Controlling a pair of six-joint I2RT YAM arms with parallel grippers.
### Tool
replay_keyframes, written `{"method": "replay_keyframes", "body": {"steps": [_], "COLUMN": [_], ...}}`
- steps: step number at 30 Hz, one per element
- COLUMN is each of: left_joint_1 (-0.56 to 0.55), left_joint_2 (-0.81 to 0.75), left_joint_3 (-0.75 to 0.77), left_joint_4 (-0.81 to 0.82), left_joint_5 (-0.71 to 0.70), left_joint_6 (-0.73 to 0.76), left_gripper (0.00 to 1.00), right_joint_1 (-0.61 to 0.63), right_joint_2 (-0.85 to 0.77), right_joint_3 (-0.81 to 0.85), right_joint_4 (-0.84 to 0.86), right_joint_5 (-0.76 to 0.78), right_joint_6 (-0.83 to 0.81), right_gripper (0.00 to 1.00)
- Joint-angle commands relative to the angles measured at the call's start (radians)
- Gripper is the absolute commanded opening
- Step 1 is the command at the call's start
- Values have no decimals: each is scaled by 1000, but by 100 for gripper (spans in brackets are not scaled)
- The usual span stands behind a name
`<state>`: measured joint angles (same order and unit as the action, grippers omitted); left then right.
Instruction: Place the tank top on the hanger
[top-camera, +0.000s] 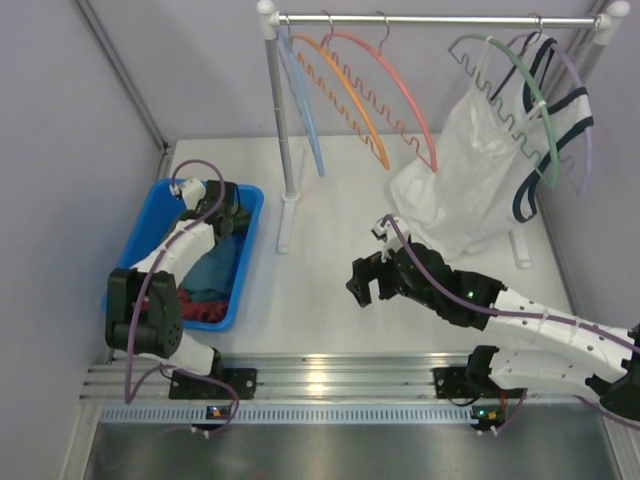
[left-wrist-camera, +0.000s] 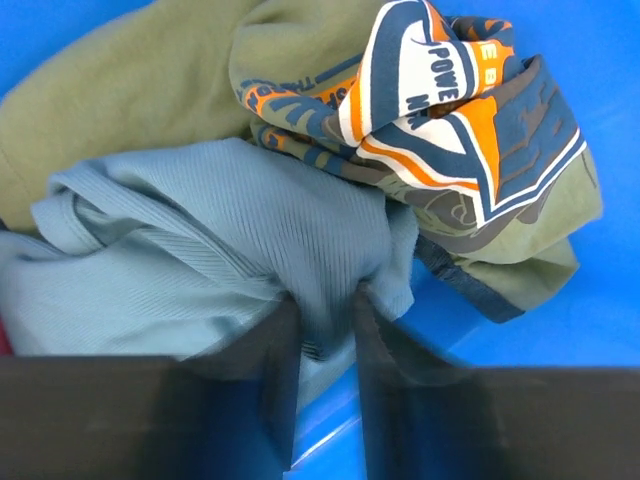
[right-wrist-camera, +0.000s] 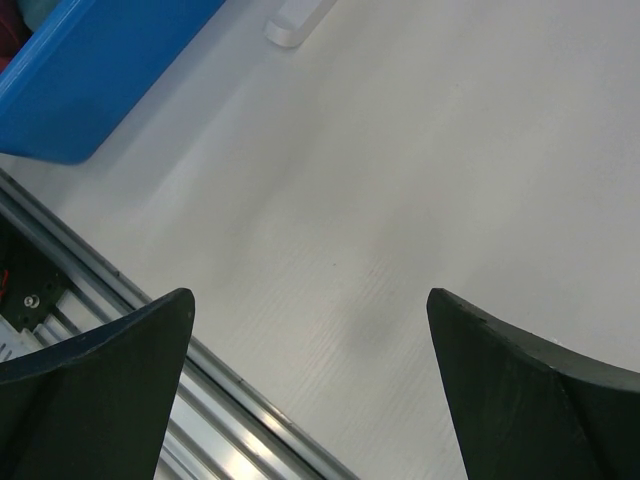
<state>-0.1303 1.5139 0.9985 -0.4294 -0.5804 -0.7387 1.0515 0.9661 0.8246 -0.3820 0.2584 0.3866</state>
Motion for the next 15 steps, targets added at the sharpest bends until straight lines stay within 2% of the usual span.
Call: {"method": "replay_keyframes", "body": {"steps": [1, 3, 6, 10, 15], "left_joint_1": [11, 11, 11, 9, -12], "left_joint_2": [-27, -78, -162, -300, -438], "left_joint_3": [-17, -17, 9, 52, 192], "left_joint_4": [60, 47, -18, -60, -146], "left_joint_5": [14, 31, 80, 227, 382], "left_joint_6": [41, 71, 114, 183, 232], "left_gripper": [15, 0, 0, 0, 0], "right_joint_1": [11, 12, 12, 12, 10], "right_joint_2": [0, 5, 8, -1, -7], "right_joint_3": [-8, -7, -2, 14, 45], "right_joint_4": [42, 43, 38, 35, 14], "right_joint_5": [-7, -8, -10, -5, 28], "right_joint_6": [5, 3, 1, -3, -25], "right_gripper": [100, 100, 100, 100, 100]}}
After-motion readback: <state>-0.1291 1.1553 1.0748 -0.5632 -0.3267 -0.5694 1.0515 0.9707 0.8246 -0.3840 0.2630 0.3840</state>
